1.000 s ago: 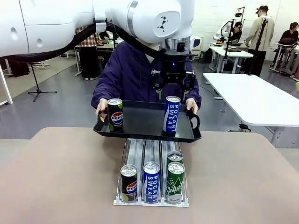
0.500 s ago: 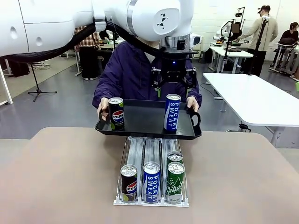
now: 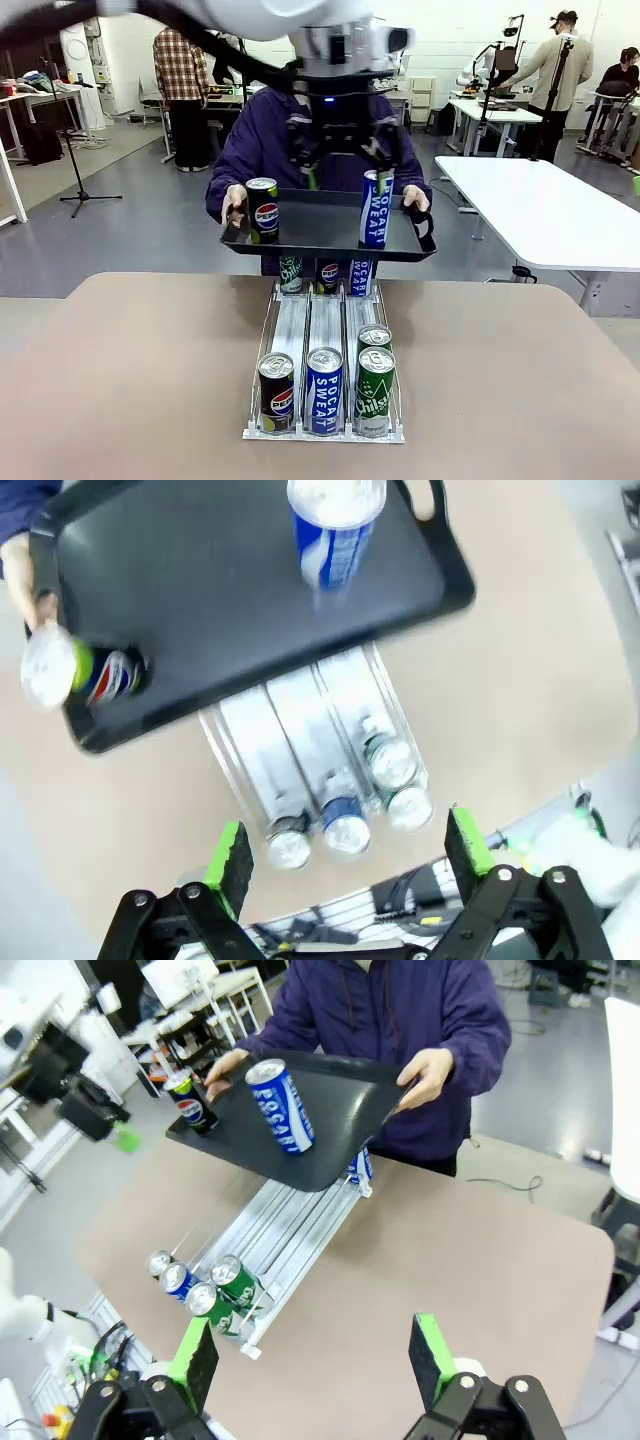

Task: Retrieve and hand over the desired beverage to the person.
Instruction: Place the picked can on the Handle tray extended by the person.

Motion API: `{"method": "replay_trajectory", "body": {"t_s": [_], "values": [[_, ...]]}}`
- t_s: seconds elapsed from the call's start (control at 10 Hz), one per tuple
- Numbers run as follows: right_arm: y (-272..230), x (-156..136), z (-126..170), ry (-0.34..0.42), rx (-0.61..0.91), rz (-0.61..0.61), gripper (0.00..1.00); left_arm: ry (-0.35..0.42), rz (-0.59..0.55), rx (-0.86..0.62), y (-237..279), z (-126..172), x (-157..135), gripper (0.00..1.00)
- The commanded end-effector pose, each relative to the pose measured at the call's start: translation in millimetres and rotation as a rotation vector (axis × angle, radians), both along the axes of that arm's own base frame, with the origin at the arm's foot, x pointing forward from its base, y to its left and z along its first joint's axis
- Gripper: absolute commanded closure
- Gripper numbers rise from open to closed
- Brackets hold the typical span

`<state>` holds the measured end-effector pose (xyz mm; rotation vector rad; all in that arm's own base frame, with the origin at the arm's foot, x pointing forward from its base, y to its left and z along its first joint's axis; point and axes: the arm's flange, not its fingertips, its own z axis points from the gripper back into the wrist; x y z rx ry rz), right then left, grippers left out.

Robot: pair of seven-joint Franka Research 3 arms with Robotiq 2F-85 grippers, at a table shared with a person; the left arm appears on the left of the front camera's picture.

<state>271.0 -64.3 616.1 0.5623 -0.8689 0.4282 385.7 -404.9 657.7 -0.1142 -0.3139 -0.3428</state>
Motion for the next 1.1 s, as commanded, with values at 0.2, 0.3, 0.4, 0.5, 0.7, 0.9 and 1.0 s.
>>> {"method": "replay_trajectory", "body": {"t_s": [0.2, 0.3, 0.4, 0.5, 0.7, 0.9, 1.0], "values": [[0.7, 2.7, -1.0, -0.006, 0.02, 0.026, 0.0, -0.1, -0.091, -0.141, 150.9, -16.5, -69.8, 0.0], [0.7, 2.7, -1.0, -0.006, 0.02, 0.026, 0.0, -0.113, -0.062, -0.163, 168.3, -8.1, -74.3, 0.0], [0.7, 2.7, -1.0, -0.006, 0.02, 0.026, 0.0, -0.123, -0.043, -0.171, 181.7, -3.0, -73.5, 0.0], [0.7, 2.7, -1.0, -0.006, 0.02, 0.026, 0.0, -0.128, -0.034, -0.172, 187.0, -2.5, -77.2, 0.0], [0.7, 2.7, -1.0, -0.006, 0.02, 0.026, 0.0, -0.111, 0.022, -0.185, 195.7, 0.5, -63.9, 0.0], [0.7, 2.7, -1.0, -0.006, 0.02, 0.026, 0.0, -0.129, -0.018, -0.161, 193.5, 4.9, -77.7, 0.0], [0.7, 2.7, -1.0, -0.006, 0.02, 0.026, 0.0, -0.129, -0.018, -0.161, 193.5, 4.9, -77.7, 0.0]]}}
